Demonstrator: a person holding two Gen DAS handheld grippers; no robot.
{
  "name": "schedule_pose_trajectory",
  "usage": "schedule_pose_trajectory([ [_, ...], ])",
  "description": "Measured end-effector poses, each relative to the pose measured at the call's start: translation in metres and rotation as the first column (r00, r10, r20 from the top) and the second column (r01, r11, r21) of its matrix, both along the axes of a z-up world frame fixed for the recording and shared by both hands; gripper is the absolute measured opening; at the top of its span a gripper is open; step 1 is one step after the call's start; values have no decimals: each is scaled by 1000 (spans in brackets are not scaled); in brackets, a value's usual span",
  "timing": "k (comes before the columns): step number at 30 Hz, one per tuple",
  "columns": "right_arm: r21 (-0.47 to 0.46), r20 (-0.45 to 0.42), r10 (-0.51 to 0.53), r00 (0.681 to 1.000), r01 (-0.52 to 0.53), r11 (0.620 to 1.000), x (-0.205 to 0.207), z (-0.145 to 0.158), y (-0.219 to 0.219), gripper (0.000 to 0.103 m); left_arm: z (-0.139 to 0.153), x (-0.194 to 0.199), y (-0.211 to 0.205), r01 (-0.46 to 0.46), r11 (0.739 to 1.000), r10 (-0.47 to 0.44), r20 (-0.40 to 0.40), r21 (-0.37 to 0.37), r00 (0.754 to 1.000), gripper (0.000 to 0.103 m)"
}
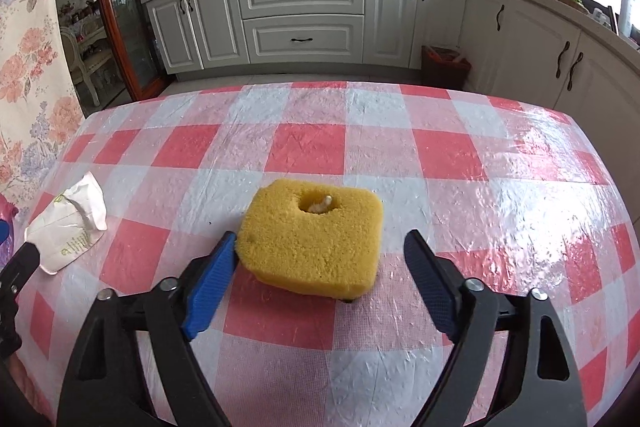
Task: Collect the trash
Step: 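Grasp the white paper tube with the left gripper while the right grasps the yellow sponge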
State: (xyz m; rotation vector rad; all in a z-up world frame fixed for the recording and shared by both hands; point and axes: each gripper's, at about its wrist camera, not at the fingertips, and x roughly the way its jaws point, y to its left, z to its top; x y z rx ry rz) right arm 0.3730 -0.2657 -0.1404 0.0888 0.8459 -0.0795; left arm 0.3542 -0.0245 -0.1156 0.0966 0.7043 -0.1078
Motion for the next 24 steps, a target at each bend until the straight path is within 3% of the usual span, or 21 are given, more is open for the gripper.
schedule_pose_trajectory([
  [3,20,-15,0,1000,0,1000,3,-3,-3,66,-4,16,-2,16,1000,-16,-28,1,999,98],
  [12,50,-32,-3,999,5,999,5,-7,-7,63,-16,38,-10,56,998,-59,-86,-30,995,94],
  [15,49,-31,0,1000,1,999,4,-6,-6,62,-22,39,-19,96,995,-99,-122,-34,988,73],
  [17,47,-29,3,1000,-2,999,4,-6,-5,60,-25,36,-27,102,995,-101,-120,2,988,60],
  [24,45,-24,14,1000,-13,999,2,-5,-3,57,-24,16,-41,159,987,-158,-99,3,982,47],
])
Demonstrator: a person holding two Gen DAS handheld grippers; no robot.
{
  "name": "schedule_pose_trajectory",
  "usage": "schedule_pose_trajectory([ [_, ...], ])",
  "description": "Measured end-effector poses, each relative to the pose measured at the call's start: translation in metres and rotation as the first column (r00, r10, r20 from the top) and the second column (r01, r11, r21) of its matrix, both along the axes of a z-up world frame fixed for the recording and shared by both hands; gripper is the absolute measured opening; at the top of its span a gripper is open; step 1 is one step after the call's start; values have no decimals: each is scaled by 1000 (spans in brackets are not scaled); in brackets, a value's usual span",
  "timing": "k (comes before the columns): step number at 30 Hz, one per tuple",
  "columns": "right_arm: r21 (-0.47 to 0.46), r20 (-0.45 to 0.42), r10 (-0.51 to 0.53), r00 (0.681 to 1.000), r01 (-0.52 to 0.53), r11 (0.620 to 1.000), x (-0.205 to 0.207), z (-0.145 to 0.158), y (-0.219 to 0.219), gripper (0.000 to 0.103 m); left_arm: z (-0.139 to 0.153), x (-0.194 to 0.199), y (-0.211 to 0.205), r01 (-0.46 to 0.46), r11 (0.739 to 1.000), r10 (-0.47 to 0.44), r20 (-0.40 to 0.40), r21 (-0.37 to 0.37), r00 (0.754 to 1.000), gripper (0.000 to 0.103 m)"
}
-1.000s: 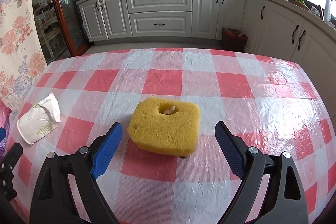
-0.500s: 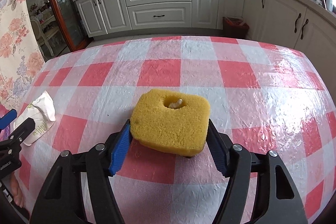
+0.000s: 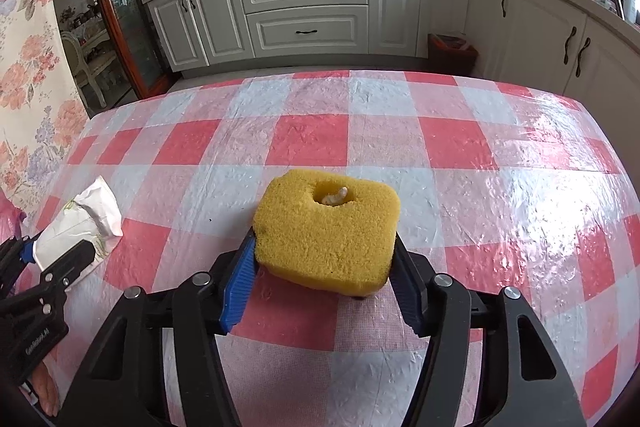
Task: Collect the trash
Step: 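Grasp the white paper tube with the left gripper while the right grasps the yellow sponge, then carry the paper tube and sponge to the pink bin and release both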
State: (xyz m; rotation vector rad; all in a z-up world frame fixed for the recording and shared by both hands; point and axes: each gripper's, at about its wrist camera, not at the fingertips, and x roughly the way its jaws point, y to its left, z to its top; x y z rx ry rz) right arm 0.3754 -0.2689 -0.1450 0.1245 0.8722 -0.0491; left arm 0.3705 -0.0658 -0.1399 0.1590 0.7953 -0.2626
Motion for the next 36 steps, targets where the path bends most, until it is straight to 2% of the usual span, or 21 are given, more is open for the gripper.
schedule_pose_trajectory([
  [4,-8,14,15,1000,-15,1000,-2,2,3,55,2,-11,0,-8,1000,8,12,-5,1000,43],
  [8,-20,35,37,999,-36,999,-5,6,7,55,9,-27,2,-30,1000,30,52,5,998,33],
  [13,-24,45,63,997,-62,998,-26,9,16,54,13,-40,8,-46,999,46,62,0,997,26],
  [17,-21,63,76,995,-75,997,-47,16,21,54,13,-50,13,-38,999,39,50,-8,998,12],
  [28,-17,102,127,987,-126,992,-105,32,39,54,21,-97,35,-83,996,85,79,-30,993,12],
  [36,-25,111,187,976,-185,982,-139,33,60,54,29,-132,55,-121,992,124,109,-37,986,12],
])
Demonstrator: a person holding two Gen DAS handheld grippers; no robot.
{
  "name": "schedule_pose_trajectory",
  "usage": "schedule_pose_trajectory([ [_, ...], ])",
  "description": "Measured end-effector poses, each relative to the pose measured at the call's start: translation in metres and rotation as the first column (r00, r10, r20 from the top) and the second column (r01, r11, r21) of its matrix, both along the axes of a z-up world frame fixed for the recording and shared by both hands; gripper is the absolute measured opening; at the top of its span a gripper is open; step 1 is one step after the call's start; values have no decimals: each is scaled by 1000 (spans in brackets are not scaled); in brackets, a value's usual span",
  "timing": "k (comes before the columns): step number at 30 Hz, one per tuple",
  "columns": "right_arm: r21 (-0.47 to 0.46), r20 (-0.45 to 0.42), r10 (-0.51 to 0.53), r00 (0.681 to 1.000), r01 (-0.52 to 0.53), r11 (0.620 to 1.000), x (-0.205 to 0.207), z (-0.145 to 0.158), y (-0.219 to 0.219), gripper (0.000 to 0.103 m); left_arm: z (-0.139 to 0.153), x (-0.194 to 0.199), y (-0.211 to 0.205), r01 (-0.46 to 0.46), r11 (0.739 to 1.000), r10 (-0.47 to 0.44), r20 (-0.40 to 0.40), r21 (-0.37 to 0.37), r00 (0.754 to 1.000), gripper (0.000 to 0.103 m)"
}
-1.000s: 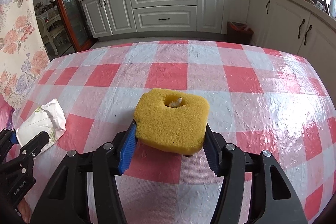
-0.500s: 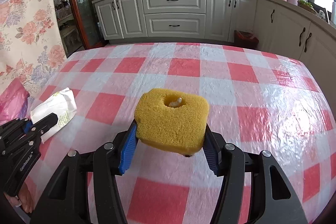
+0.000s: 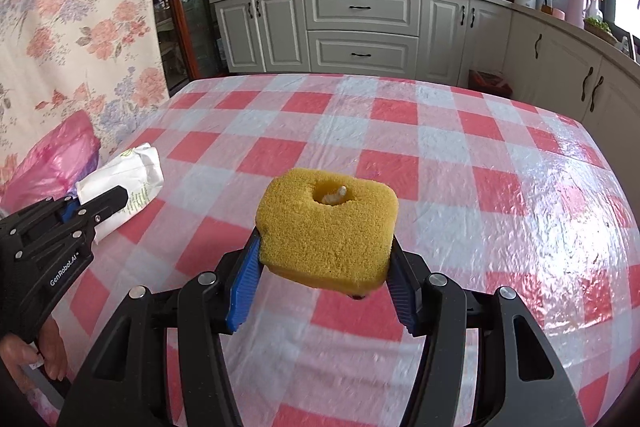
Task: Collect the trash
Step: 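Carry the paper tube and sponge to the pink bin and release both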
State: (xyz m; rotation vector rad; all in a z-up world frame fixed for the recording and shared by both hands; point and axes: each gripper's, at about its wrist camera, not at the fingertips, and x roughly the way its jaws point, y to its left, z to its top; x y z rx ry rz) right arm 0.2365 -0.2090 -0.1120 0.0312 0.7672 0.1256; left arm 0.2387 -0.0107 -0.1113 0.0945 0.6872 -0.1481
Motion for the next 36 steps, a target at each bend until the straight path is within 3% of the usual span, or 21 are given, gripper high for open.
schedule_pose_trajectory([
  [15,-17,59,94,994,-93,995,-40,13,33,54,10,-51,22,-31,999,32,36,-30,999,12],
  [36,-12,113,229,967,-229,973,-52,28,85,55,34,-84,71,-121,992,124,107,-34,986,12],
])
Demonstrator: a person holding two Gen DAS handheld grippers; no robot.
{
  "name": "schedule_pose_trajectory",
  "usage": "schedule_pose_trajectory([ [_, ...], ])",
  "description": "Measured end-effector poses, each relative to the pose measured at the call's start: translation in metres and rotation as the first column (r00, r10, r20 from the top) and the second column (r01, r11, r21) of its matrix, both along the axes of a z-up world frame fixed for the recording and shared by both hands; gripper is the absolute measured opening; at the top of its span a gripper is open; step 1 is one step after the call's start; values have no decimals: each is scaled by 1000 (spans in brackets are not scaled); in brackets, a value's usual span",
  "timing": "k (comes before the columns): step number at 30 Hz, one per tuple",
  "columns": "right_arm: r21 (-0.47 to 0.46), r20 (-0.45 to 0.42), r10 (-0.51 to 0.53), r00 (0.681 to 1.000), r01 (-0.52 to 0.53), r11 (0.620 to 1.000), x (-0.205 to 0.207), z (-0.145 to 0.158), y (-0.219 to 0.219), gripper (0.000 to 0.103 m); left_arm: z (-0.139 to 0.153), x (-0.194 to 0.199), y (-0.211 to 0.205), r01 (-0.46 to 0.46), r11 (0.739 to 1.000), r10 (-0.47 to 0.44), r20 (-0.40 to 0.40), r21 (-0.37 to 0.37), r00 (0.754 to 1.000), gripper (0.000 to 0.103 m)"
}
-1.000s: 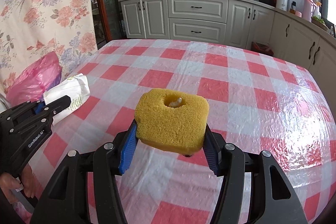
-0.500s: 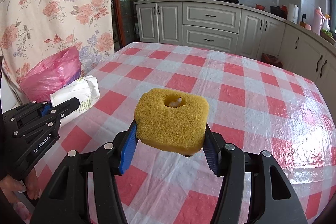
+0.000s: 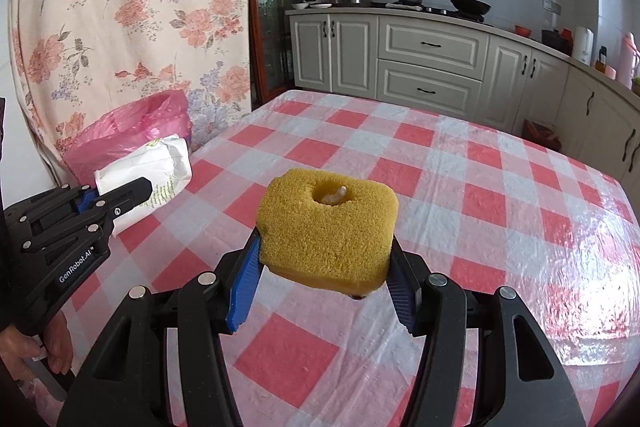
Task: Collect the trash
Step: 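Carry the paper tube and sponge to the pink bin and release both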
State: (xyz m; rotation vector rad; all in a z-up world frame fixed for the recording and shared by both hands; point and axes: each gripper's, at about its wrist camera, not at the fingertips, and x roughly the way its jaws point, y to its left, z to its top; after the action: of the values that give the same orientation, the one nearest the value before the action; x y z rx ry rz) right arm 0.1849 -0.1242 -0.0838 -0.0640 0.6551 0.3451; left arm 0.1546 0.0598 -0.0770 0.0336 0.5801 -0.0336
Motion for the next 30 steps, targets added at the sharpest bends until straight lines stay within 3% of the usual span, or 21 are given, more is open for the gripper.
schedule_pose_trajectory([
  [15,-11,85,166,982,-166,986,11,34,74,54,41,-12,64,-131,991,130,92,2,987,12],
  [30,21,119,344,931,-349,937,57,64,177,55,74,2,181,-326,945,326,132,-27,936,12],
])
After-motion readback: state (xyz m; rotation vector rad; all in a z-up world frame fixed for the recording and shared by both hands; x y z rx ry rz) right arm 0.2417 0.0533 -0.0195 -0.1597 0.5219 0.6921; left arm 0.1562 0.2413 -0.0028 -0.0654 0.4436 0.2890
